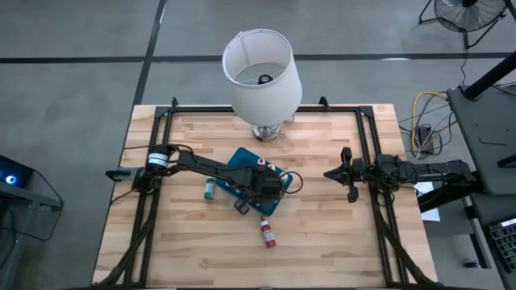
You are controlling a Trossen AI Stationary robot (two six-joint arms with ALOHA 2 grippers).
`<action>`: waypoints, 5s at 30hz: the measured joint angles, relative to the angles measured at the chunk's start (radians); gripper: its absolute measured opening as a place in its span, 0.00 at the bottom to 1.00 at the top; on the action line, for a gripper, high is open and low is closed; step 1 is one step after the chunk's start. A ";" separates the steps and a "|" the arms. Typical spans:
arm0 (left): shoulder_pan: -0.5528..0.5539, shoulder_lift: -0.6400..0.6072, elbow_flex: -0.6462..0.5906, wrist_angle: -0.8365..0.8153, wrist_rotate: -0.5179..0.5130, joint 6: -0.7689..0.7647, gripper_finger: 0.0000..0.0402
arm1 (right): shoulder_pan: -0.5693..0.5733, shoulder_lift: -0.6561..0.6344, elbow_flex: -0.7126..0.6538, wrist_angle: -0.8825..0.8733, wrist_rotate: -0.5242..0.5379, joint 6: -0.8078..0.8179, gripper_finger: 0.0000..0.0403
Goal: Pick & Place food coloring
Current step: Put the small black food coloring bottle into the blue container, then put the large green food coloring bottle into the blue container
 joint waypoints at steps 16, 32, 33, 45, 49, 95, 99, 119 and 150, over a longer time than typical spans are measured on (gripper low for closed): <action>0.002 -0.004 0.064 -0.066 0.003 0.000 0.19 | 0.000 0.000 0.000 0.000 0.000 0.000 0.02; 0.001 -0.076 0.188 -0.231 0.004 -0.105 0.19 | 0.000 0.000 0.000 0.000 0.000 0.000 0.02; 0.000 -0.089 0.188 -0.237 0.004 -0.123 0.19 | 0.000 0.000 0.000 0.000 0.000 0.000 0.02; -0.002 -0.260 0.166 -0.391 0.001 -0.384 0.19 | 0.000 0.006 0.001 0.000 0.000 0.000 0.02; 0.002 -0.307 0.162 -0.436 0.001 -0.503 0.19 | 0.000 0.006 0.001 0.000 0.000 0.000 0.02; 0.104 -0.947 -0.657 0.001 -0.156 -1.672 0.31 | 0.000 0.006 0.001 0.000 0.000 0.000 0.02; 0.115 -0.948 -0.657 0.000 -0.145 -1.724 0.42 | 0.000 0.006 0.001 0.000 0.000 0.000 0.02; 0.303 -0.846 -0.657 -0.114 0.022 -1.810 0.51 | 0.000 0.006 0.000 -0.001 0.000 0.000 0.02; 0.314 -0.538 -0.682 -0.059 0.138 -1.826 0.51 | 0.000 0.006 0.000 0.000 0.000 0.000 0.02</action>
